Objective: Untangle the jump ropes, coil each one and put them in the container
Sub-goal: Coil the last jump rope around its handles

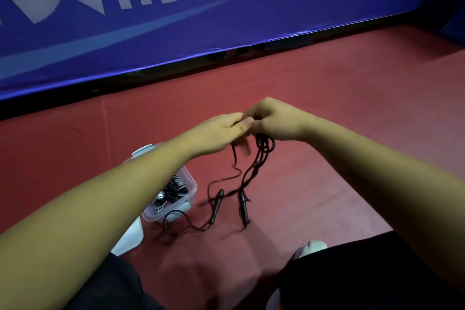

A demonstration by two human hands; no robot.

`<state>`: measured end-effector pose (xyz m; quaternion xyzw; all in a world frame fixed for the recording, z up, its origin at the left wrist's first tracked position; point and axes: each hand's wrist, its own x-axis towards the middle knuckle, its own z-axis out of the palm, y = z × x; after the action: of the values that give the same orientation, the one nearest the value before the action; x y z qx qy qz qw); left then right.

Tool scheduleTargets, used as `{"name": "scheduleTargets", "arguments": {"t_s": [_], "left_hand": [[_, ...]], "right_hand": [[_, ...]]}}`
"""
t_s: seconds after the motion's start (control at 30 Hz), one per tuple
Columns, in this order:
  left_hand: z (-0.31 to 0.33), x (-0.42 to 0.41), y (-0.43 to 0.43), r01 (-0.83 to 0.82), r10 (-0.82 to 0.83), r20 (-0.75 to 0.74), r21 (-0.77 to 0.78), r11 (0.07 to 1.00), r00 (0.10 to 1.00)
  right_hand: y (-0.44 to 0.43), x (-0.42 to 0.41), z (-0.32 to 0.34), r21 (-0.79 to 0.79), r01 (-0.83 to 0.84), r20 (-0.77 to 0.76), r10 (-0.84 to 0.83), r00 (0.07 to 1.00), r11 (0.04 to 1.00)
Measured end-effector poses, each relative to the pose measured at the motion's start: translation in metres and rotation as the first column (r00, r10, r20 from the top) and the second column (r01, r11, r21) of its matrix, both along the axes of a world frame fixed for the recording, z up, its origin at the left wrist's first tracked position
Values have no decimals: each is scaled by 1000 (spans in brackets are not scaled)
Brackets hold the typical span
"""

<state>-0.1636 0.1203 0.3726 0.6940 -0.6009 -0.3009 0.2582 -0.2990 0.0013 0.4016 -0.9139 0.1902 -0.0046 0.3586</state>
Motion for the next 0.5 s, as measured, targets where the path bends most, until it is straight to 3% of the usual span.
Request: {"name": "scheduleTargets", "arguments": {"t_s": [0.1,0.17,0.23,0.3,0.4,0.5], "left_hand": [[0,12,2,-31,30,-23,-43,999,999],[2,31,-1,-180,173,-70,-122,976,982],[8,61,0,-435,396,-231,-151,888,888],[7,95,11,-587,542,-269,-128,799,796],[-10,118,26,-567,563,-148,18,823,813],[-26,109,20,-469,435,211,154,870,875]], "right_hand": [[-8,-5,-5,-77,8,-109,-17,994,997],[-21,-14,-16,-165,29,-237,-69,969,986],[-40,-30,-29,-214,72,-362,-148,920,974],[-55,-52,-36,-169,150,-411,-208,888,974],[-62,-65,-36,-66,229,-334,-238,912,971],[-40,-44,-24,-28,167,-258,-169,951,986]]}}
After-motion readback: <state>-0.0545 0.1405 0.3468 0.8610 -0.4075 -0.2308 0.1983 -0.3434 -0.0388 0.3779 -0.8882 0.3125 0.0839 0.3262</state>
